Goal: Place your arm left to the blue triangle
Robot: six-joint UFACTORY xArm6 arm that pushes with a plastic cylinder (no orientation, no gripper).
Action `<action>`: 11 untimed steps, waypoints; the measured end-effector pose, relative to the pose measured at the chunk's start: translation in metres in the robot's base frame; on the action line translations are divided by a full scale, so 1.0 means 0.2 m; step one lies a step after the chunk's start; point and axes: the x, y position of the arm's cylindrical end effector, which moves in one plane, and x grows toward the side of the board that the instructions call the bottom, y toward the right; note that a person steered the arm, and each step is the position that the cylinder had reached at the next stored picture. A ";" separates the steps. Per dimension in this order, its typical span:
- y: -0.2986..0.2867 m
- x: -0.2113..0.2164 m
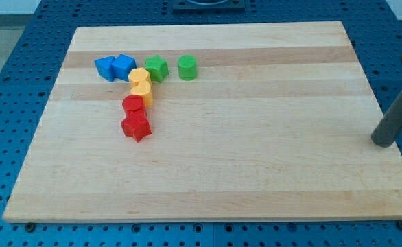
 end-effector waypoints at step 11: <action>-2.34 -0.05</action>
